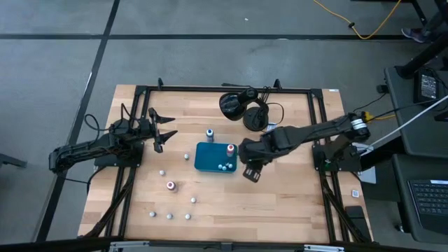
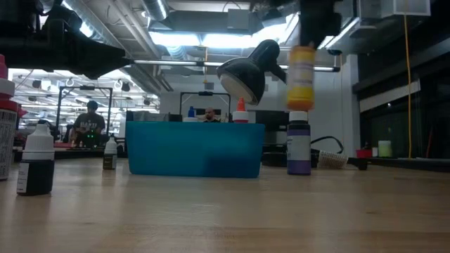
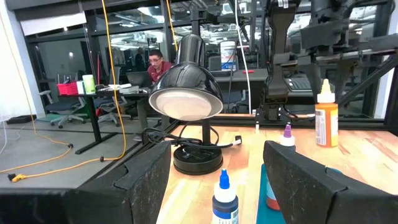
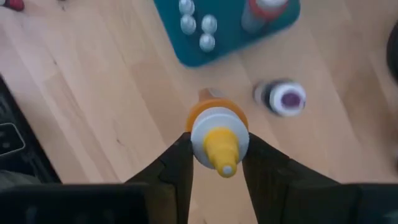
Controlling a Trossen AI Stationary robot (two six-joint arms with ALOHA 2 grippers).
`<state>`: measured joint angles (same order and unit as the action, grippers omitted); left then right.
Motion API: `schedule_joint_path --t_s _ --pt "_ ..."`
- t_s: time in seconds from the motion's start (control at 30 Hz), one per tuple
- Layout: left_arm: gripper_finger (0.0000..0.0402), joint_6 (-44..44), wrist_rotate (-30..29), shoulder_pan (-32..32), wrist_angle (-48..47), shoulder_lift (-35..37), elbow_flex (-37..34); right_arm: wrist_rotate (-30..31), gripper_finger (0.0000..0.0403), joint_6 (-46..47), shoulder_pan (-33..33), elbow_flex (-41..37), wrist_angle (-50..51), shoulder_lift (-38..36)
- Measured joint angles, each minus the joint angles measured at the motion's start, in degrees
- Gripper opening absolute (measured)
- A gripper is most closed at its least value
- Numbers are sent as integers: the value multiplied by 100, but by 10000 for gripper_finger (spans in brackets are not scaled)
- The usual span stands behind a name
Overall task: Pick & Place food coloring
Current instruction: Put the large yellow food coloring bottle into the blue bin
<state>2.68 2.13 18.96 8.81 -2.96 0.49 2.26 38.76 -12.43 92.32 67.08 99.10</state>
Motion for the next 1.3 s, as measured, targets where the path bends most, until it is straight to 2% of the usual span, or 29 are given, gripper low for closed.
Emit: schedule_joint_path --t_s 0.23,0.43,0.93,1.3 --pt "251 0 0 0 -1 1 -1 2 121 -725 315 918 154 741" --pt "251 0 1 0 -2 2 0 3 121 -1199 531 1377 156 1248" --pt "251 2 2 0 -2 1 -2 20 122 -1634 799 1396 -5 1634" --pt "251 2 1 0 -2 1 -1 17 122 -1663 794 902 -454 1634"
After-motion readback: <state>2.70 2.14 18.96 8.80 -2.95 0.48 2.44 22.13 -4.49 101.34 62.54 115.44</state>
